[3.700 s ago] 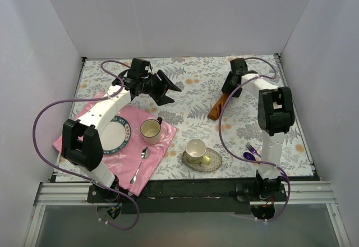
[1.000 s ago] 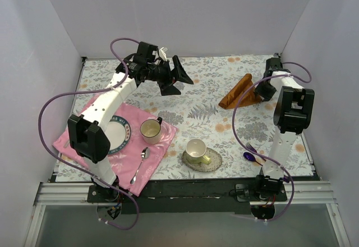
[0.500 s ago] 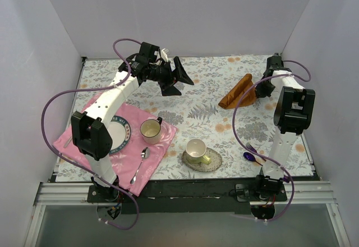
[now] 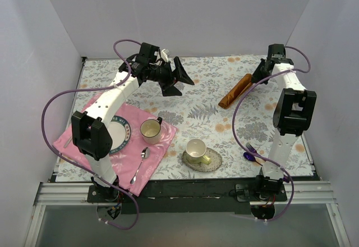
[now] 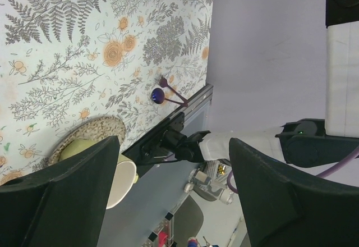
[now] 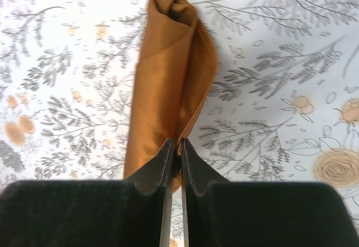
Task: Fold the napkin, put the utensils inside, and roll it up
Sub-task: Roll the napkin with the utensil
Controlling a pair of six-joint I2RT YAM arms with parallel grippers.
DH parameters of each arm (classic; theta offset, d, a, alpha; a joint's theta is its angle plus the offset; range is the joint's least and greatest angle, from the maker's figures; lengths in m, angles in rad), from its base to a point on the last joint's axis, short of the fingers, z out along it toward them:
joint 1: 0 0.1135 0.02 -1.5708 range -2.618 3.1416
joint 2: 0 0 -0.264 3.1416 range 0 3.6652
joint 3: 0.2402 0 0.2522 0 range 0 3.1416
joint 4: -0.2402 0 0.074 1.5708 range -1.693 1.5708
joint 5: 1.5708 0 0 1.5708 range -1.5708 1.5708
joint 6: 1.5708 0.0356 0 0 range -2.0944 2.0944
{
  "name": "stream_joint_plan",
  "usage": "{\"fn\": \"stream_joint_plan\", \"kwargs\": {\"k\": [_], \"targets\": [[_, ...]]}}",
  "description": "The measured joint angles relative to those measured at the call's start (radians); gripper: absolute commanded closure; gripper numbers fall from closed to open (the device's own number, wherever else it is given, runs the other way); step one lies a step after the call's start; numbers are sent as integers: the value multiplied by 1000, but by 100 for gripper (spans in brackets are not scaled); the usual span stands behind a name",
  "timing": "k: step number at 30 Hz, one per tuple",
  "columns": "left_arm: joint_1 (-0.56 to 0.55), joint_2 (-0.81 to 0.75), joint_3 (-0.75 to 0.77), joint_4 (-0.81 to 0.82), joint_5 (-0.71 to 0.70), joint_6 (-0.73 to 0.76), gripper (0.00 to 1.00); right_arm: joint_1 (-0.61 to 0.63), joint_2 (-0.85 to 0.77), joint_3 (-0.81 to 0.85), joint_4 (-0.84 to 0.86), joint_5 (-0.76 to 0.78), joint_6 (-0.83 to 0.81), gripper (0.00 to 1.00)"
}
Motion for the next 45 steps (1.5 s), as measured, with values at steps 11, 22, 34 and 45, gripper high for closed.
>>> {"fn": "stream_joint_plan", "kwargs": {"k": [11,22,34,45], "targets": [[1,-2,-45,19,5,-8,22,47,56,158,-14,-60,10,86],[1,-5,-77,35,11,-16,22,53,137,202,-24,-82,14,86],[0,81,-37,155,-66,-15,62,60,161,220,-33,-88,15,85],[-66,623,300,475,-231,-46,100,60,146,177,-22,-100,29,84]]}}
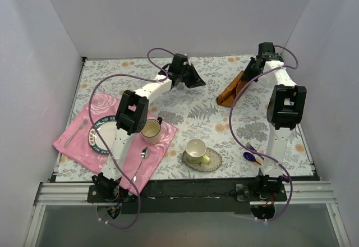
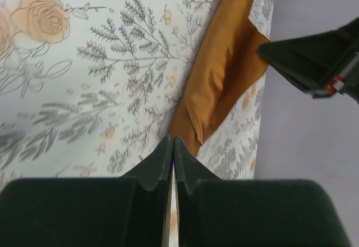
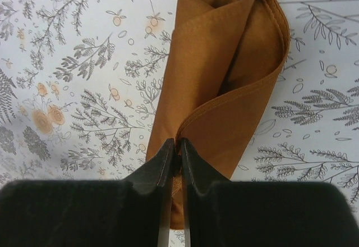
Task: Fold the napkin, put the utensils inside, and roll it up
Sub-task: Roll the napkin with the utensil
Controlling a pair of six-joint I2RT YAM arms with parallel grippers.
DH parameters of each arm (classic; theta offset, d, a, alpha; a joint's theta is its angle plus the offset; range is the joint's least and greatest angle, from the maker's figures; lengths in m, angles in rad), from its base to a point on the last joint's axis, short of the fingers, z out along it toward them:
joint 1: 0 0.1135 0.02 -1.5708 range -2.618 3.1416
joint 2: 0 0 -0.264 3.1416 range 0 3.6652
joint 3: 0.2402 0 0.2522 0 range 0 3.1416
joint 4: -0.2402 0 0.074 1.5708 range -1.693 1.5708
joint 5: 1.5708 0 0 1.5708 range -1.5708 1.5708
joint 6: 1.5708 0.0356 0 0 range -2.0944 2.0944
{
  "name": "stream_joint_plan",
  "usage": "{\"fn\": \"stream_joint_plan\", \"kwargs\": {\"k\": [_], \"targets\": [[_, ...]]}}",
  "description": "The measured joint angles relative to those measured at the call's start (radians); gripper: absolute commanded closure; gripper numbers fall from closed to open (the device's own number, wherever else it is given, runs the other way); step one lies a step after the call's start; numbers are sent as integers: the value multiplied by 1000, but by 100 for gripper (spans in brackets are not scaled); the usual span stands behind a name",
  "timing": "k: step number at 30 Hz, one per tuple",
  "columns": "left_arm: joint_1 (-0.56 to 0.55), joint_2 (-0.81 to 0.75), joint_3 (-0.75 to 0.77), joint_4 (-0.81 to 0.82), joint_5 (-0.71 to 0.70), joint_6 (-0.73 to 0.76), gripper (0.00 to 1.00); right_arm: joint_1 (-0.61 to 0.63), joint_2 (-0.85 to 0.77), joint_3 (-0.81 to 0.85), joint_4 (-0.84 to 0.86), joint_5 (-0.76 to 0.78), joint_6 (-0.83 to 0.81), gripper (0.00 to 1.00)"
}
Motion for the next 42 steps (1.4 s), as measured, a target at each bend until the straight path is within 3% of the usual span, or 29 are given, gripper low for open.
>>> {"fn": "stream_joint_plan", "kwargs": {"k": [8,19,27,42], "targets": [[-89,93,-30,225,-75,-50,100,0,-19,-47,0,-5,9,83],[-106,132,-19,436,-96,-113,100,-1,-32,-47,4,-50,34,83],[-123,238,-7,430,-92,-143,100,-1,-35,-47,8,-81,60,83],[-154,243,62,436,-66,-149,100,-1,-40,-44,41,-145,121,82]]}}
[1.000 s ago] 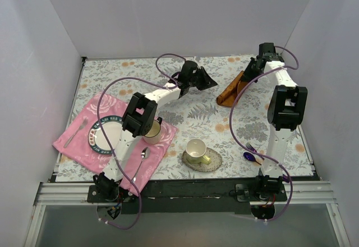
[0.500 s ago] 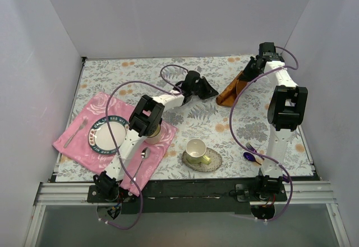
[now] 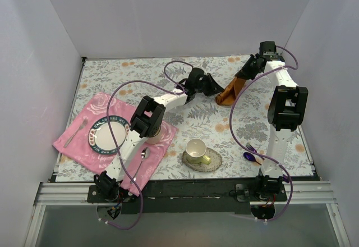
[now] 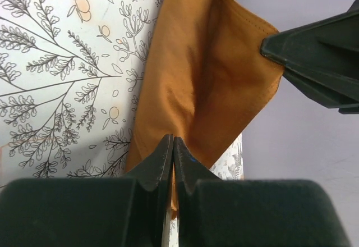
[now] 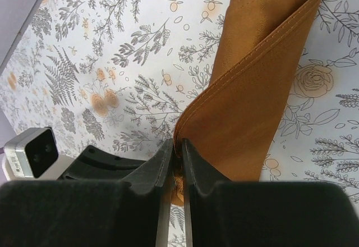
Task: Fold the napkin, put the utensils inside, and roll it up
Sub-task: Roll the napkin with the utensil
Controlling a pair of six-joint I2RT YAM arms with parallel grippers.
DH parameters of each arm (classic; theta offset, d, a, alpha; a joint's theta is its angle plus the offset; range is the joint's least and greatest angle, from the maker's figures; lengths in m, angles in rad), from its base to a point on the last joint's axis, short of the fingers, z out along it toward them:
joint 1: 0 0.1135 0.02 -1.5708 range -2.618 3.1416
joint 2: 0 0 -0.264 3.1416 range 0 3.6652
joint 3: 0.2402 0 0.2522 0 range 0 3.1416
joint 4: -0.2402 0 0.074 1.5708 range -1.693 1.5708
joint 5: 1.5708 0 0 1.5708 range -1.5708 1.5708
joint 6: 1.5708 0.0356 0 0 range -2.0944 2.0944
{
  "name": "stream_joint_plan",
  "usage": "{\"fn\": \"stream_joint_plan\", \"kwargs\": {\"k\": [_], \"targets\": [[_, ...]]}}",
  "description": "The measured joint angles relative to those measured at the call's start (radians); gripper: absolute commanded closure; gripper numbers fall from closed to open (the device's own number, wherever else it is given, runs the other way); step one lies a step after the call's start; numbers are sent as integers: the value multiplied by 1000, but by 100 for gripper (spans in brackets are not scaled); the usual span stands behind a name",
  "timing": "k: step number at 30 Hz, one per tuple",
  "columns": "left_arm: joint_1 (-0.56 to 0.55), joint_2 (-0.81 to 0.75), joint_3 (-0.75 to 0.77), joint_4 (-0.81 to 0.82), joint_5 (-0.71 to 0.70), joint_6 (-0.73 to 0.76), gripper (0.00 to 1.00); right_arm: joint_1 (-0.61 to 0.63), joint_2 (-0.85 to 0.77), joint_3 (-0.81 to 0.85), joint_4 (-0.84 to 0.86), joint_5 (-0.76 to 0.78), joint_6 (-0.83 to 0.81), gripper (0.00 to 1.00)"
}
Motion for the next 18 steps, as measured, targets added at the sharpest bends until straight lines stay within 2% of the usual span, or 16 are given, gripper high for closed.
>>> {"fn": "stream_joint_plan", "kwargs": {"k": [18], "targets": [[-10,0,7,-26,23,19,100,0,-1,5,40,-57,69,80]]}}
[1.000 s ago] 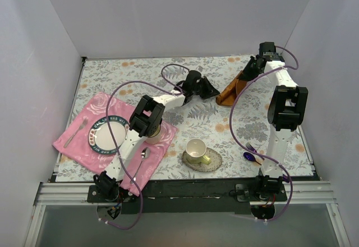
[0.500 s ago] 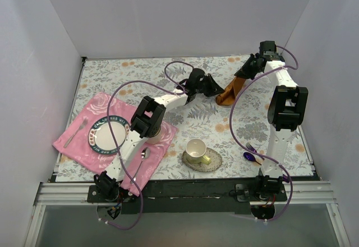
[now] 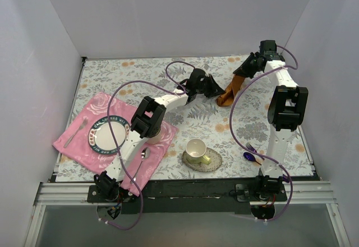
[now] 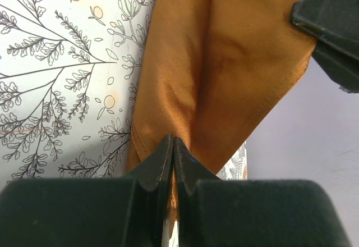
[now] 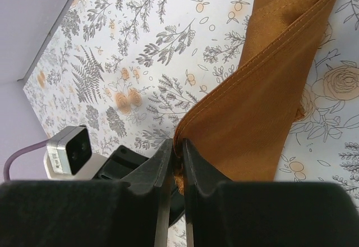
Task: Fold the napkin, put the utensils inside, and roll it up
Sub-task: Roll the napkin with the utensil
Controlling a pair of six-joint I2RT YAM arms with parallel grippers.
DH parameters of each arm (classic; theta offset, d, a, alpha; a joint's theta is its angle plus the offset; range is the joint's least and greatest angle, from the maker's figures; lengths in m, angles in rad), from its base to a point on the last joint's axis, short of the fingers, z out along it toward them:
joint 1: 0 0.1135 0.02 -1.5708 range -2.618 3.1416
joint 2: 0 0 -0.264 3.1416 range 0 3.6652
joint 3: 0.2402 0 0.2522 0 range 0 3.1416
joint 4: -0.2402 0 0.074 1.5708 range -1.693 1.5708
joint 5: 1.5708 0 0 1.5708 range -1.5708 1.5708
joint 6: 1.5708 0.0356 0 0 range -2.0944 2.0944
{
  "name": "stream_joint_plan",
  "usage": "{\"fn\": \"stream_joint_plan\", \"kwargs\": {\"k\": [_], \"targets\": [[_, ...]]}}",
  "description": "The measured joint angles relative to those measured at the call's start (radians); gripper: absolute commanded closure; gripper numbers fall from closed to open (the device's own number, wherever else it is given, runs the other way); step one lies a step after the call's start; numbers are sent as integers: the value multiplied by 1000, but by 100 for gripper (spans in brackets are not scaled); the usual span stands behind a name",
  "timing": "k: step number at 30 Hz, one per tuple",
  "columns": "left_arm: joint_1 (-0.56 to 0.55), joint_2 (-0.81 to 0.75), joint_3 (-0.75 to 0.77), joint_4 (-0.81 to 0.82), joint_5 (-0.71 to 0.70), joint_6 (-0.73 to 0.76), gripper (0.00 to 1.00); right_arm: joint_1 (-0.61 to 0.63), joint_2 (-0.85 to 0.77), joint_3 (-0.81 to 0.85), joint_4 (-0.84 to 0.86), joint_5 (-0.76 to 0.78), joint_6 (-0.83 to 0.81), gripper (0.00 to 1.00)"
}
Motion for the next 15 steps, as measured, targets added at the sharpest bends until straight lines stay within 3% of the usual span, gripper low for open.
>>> {"fn": "stream_joint_plan", "kwargs": {"k": [15], "targets": [[0,0,0,-37,5,40,100,0,0,11,62,-15,167,78]]}}
